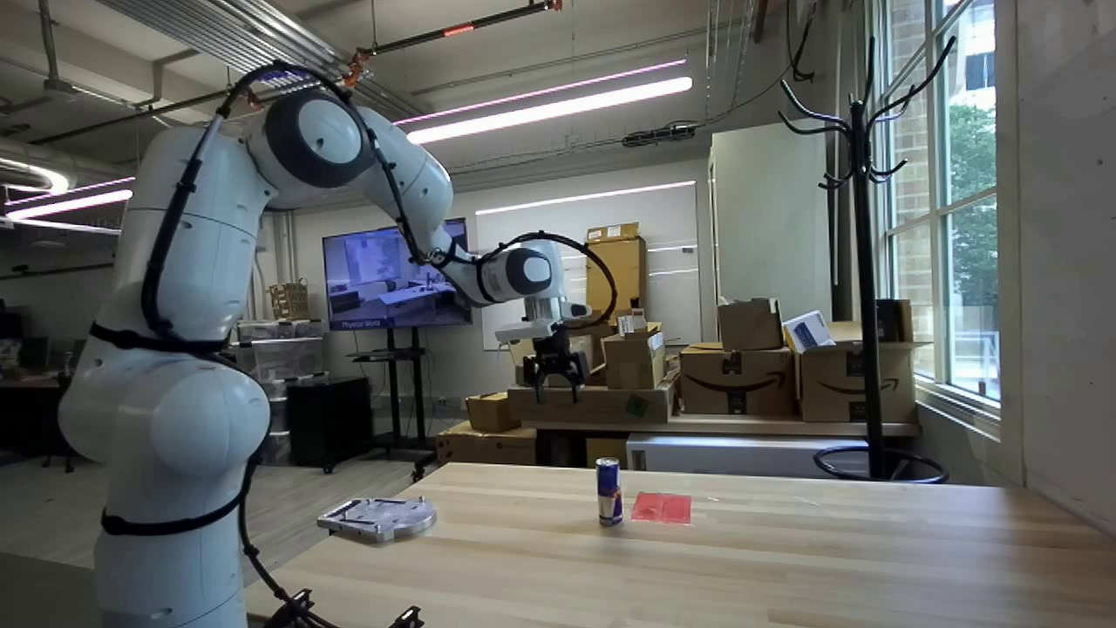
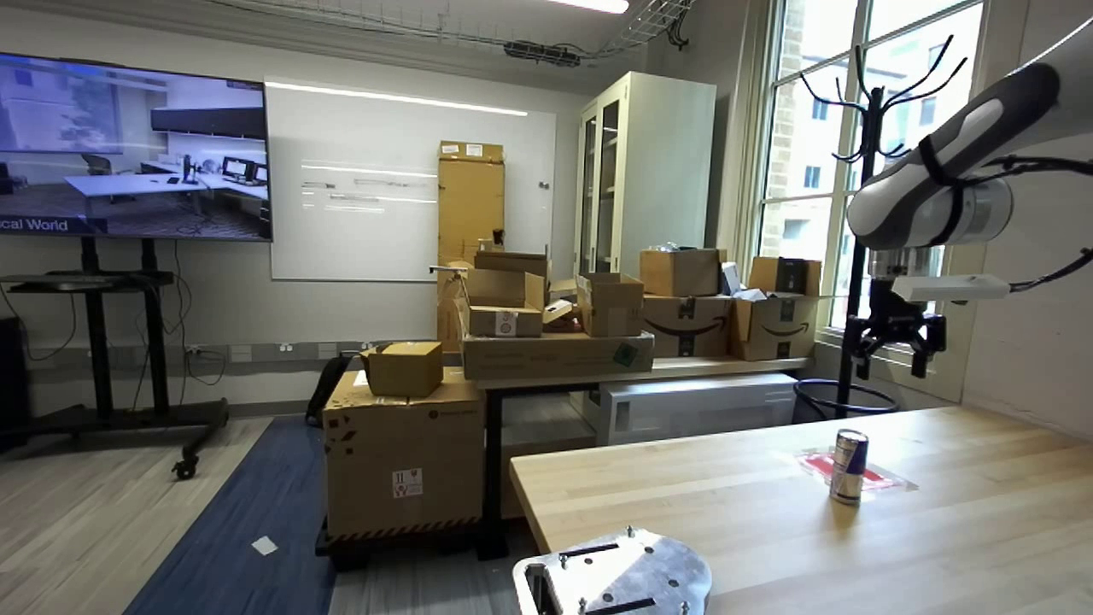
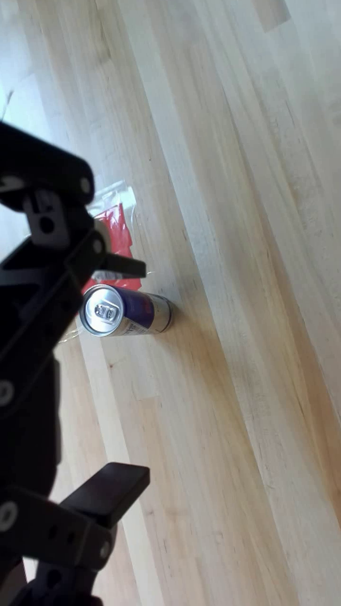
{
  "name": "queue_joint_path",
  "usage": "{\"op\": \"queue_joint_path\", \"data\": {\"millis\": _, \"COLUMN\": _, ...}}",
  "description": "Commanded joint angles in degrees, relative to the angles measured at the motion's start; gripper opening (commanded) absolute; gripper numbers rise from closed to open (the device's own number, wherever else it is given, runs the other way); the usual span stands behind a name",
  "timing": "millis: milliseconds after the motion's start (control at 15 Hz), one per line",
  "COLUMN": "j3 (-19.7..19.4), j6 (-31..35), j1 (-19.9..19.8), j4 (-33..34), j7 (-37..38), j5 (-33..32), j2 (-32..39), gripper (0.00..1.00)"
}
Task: Move the can to the left
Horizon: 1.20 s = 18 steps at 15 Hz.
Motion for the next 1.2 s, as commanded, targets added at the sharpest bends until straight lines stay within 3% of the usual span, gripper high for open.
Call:
{"op": "queue_joint_path", "data": {"millis": 0, "j3": 0.6, "j6": -1.9, "j1": -1.8, "j4": 8.1, "j7": -3.9, "j5": 3.2, "j2": 7.2, "gripper": 1.0}}
{"op": "queue_joint_path", "data": {"millis": 1133, "j3": 2.2, "j6": -7.7, "j1": -4.6, "j4": 25.7, "j7": -5.4, "j5": 3.3, "j2": 24.0, "gripper": 1.0}}
